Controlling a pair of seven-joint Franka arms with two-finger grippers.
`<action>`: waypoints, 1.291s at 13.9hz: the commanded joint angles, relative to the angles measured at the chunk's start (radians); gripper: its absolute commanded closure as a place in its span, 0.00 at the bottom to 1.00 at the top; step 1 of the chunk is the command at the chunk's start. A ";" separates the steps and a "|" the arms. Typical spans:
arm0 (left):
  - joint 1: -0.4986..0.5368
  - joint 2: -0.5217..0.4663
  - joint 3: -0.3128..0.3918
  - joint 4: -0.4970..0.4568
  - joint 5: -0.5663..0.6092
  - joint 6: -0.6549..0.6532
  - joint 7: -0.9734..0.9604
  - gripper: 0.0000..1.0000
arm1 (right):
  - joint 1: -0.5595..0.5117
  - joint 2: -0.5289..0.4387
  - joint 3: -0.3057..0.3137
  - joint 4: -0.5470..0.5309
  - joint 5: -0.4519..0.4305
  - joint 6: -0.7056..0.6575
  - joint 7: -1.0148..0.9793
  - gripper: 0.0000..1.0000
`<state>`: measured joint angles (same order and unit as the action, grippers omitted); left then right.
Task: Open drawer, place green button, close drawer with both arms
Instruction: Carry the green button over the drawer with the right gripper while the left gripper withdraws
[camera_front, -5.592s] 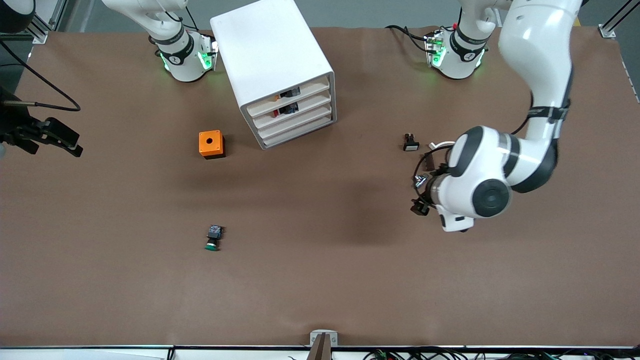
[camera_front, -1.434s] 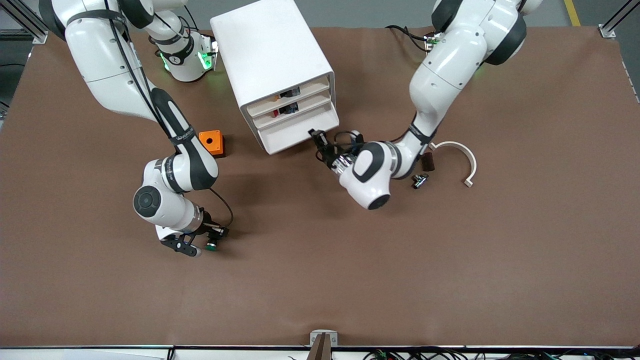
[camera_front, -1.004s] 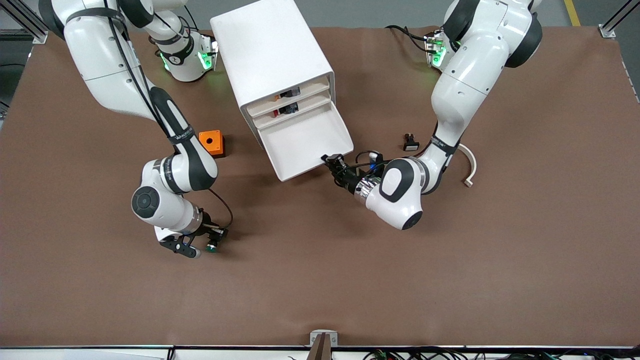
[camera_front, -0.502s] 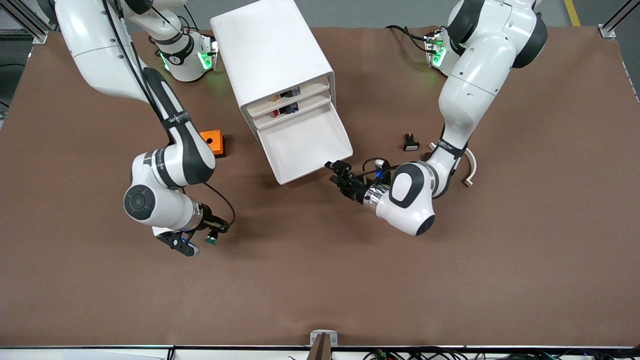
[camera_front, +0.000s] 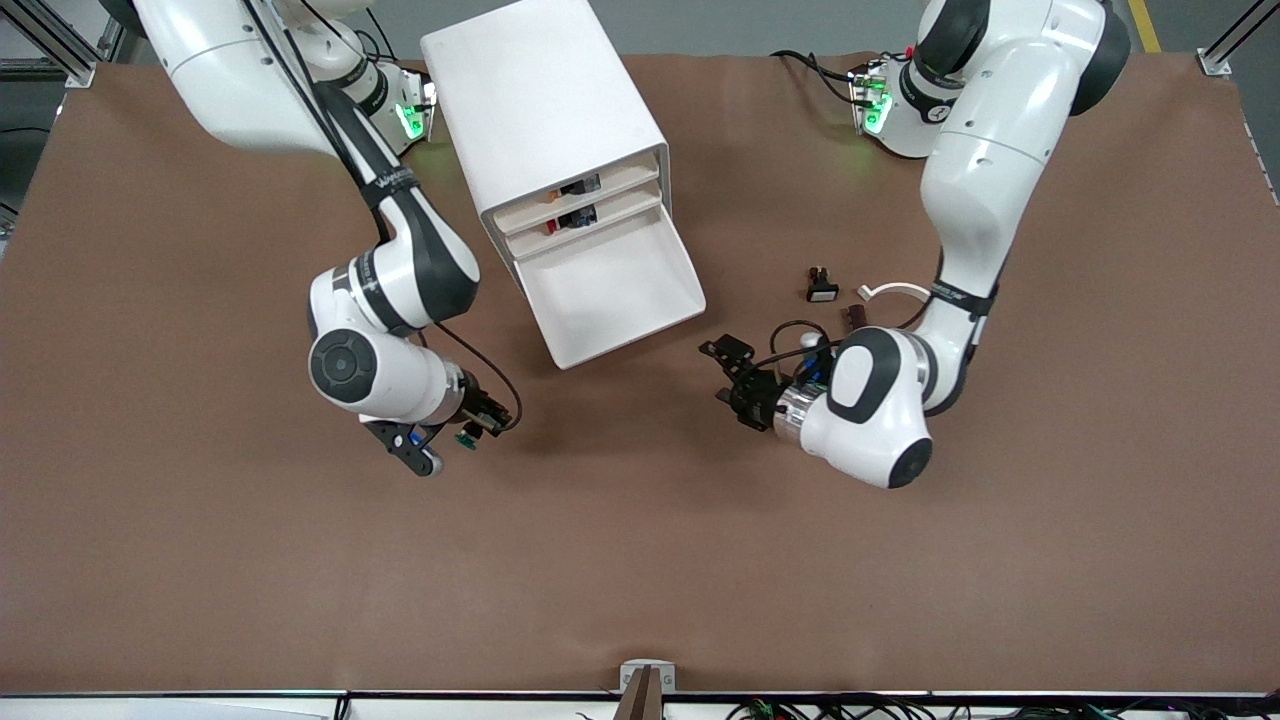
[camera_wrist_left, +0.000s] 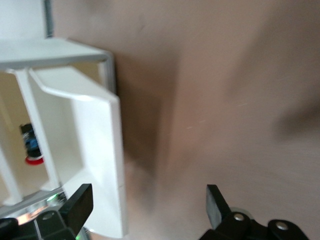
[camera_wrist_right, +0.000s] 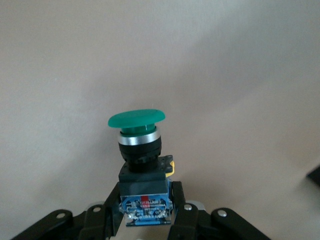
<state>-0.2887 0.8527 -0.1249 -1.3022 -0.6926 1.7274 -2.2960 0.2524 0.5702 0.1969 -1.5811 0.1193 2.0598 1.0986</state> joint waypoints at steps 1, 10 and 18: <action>0.057 -0.047 0.004 0.014 0.091 -0.023 0.001 0.01 | 0.048 -0.059 0.016 -0.030 0.011 -0.027 0.157 0.98; 0.074 -0.268 0.007 0.011 0.484 -0.022 0.168 0.01 | 0.300 -0.102 0.015 -0.108 -0.073 0.051 0.641 0.98; 0.141 -0.343 0.007 0.006 0.528 -0.137 0.628 0.01 | 0.375 -0.055 0.013 -0.192 -0.167 0.263 0.851 0.87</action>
<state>-0.1504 0.5507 -0.1171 -1.2683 -0.1861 1.6098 -1.7210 0.6174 0.5114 0.2173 -1.7637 -0.0119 2.3010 1.9041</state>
